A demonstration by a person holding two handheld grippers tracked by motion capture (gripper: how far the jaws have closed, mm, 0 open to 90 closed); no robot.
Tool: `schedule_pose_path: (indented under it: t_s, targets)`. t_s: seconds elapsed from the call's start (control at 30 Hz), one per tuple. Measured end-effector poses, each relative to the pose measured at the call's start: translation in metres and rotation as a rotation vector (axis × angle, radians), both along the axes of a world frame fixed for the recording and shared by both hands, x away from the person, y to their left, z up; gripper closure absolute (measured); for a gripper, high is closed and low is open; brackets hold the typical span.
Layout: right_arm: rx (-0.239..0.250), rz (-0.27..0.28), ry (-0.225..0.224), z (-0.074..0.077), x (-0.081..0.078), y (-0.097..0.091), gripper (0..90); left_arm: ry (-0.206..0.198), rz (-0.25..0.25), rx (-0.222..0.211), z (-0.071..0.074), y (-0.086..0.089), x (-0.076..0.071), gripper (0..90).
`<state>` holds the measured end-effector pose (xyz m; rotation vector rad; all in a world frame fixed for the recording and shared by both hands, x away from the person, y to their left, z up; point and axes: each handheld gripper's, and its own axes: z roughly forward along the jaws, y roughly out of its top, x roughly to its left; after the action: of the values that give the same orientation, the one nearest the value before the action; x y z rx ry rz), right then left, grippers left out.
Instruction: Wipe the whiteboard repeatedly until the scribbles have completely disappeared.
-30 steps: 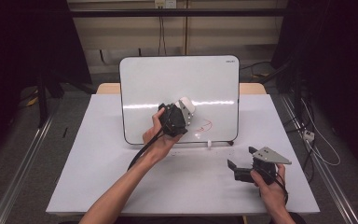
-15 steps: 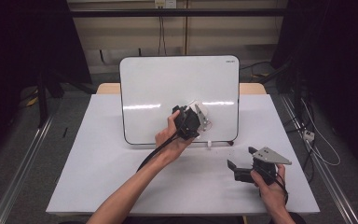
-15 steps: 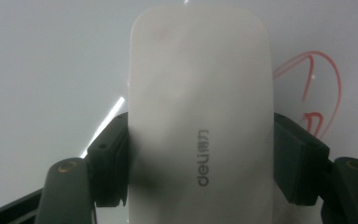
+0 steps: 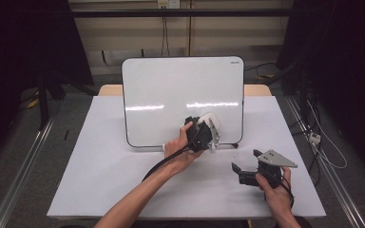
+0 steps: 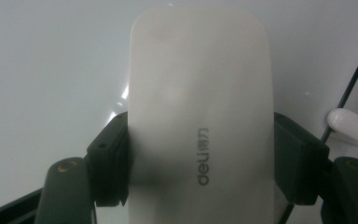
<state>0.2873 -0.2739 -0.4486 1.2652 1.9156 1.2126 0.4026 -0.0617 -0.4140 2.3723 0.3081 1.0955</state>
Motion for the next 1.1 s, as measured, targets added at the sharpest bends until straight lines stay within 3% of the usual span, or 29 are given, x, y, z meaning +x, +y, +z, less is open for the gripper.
schedule_pose_path:
  t_s: [0.13, 0.2, 0.43, 0.67, 0.8, 0.93, 1.1]
  targets:
    - [-0.003, 0.001, 0.002, 0.0, 0.001, 0.001, 4.5, -0.002, -0.041, 0.03, -0.008, -0.005, -0.006, 31.0]
    - [-0.003, 0.0, 0.001, 0.0, 0.0, 0.0, 4.5, -0.014, -0.058, 0.079, -0.01, -0.007, -0.01, 31.0]
    - [-0.001, 0.001, 0.0, 0.0, 0.0, 0.0, 4.5, -0.006, -0.1, 0.103, -0.011, -0.005, -0.01, 31.1]
    - [0.004, -0.003, 0.0, 0.0, -0.001, -0.002, 4.5, -0.006, -0.085, 0.145, -0.007, 0.006, -0.008, 31.2]
    - [0.004, -0.004, -0.003, 0.0, -0.002, -0.003, 4.4, 0.001, -0.051, 0.133, -0.003, 0.022, -0.005, 31.2]
    - [0.002, -0.004, -0.002, 0.0, -0.001, -0.002, 4.5, 0.013, 0.008, 0.092, 0.002, 0.043, 0.0, 31.2]
    - [0.001, -0.005, -0.003, 0.0, -0.001, -0.002, 4.5, 0.035, 0.101, -0.011, 0.009, 0.071, 0.008, 31.2]
